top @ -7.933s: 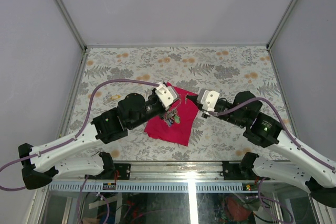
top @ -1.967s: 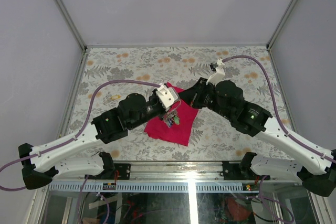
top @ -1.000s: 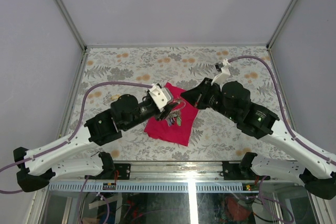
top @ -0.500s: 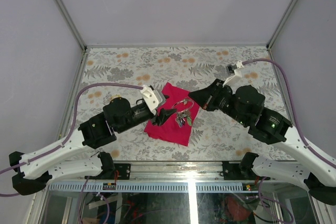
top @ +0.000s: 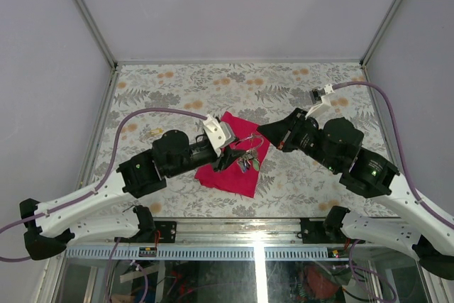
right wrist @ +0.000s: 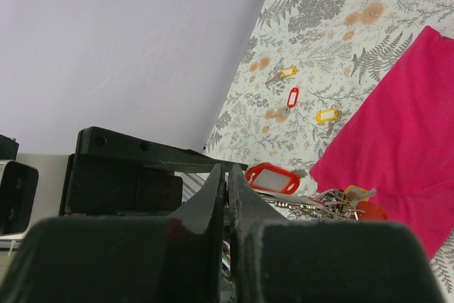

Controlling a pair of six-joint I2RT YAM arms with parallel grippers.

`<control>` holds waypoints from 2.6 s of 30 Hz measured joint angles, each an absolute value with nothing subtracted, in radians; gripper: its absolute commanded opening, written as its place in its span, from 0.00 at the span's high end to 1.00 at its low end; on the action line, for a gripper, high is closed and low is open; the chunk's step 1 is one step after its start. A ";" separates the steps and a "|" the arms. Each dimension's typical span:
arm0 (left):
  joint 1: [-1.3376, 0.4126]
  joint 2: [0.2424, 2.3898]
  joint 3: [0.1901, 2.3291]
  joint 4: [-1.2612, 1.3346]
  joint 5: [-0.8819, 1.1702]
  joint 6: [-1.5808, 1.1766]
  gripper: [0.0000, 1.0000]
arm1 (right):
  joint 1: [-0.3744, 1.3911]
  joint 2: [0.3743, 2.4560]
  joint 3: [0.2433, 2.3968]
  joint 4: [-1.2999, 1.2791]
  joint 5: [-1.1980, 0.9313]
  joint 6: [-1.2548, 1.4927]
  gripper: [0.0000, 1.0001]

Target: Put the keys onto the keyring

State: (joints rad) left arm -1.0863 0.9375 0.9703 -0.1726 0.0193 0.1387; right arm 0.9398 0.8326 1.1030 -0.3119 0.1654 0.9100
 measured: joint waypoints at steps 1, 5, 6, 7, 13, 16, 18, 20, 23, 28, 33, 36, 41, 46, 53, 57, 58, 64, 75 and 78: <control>-1.086 0.941 0.970 -0.173 0.020 0.135 0.73 | 0.940 0.833 1.102 -0.312 0.165 0.910 1.00; -1.086 0.945 0.970 -0.167 0.021 0.127 0.99 | 0.940 0.833 1.102 -0.317 0.164 0.910 1.00; -1.086 0.946 0.970 -0.164 0.020 0.126 1.00 | 0.940 0.833 1.102 -0.317 0.164 0.910 1.00; -1.086 0.946 0.970 -0.162 0.020 0.123 1.00 | 0.940 0.833 1.102 -0.317 0.164 0.910 1.00; -1.086 0.947 0.968 -0.157 0.021 0.116 1.00 | 0.940 0.833 1.102 -0.317 0.162 0.904 1.00; -1.086 0.949 0.968 -0.156 0.024 0.109 1.00 | 0.940 0.836 1.103 -0.318 0.159 0.891 1.00; -1.086 0.951 0.967 -0.154 0.028 0.106 1.00 | 0.940 0.843 1.107 -0.319 0.154 0.886 1.00; -1.086 0.951 0.965 -0.152 0.030 0.103 1.00 | 0.940 0.853 1.110 -0.317 0.140 0.883 1.00; -1.086 0.950 0.953 -0.147 0.030 0.094 1.00 | 0.940 0.861 1.110 -0.318 0.133 0.873 1.00; -1.086 0.942 0.922 -0.123 0.030 0.071 1.00 | 0.940 0.882 1.115 -0.326 0.110 0.859 0.95; -1.085 0.942 0.911 -0.119 0.030 0.057 1.00 | 0.940 0.931 1.143 -0.331 0.054 0.844 0.84; -1.085 0.941 0.900 -0.108 0.030 0.052 1.00 | 0.940 0.959 1.154 -0.317 -0.002 0.838 0.73; -1.086 0.936 0.881 -0.080 0.030 0.038 1.00 | 0.940 1.000 1.158 -0.276 -0.109 0.835 0.64; -1.086 0.904 0.846 -0.048 0.030 0.024 1.00 | 0.940 0.986 1.158 -0.270 -0.121 0.785 0.57; -1.086 0.852 0.813 -0.031 0.030 -0.003 1.00 | 0.940 0.852 1.132 -0.241 -0.079 0.578 0.55; -1.086 0.821 0.806 -0.025 0.041 -0.019 1.00 | 0.940 0.730 1.048 -0.191 -0.082 0.391 0.51; -1.086 0.813 0.805 -0.022 0.046 -0.023 1.00 | 0.940 0.703 1.027 -0.184 -0.091 0.347 0.50; -1.086 0.793 0.805 -0.011 0.105 -0.044 1.00 | 0.940 0.680 0.998 -0.180 -0.171 0.141 0.47; -1.086 0.789 0.813 -0.012 0.241 -0.074 1.00 | 0.940 0.711 0.997 -0.257 -0.276 -0.006 0.52; -1.086 0.785 0.823 -0.011 0.263 -0.079 1.00 | 0.940 0.720 0.997 -0.264 -0.293 -0.015 0.54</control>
State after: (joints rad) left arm -1.0863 0.7849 0.8234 -0.0109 0.2630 -0.0788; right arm 0.9401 0.7200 0.9966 -0.2642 -0.2928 -0.0151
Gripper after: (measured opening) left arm 0.034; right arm 0.479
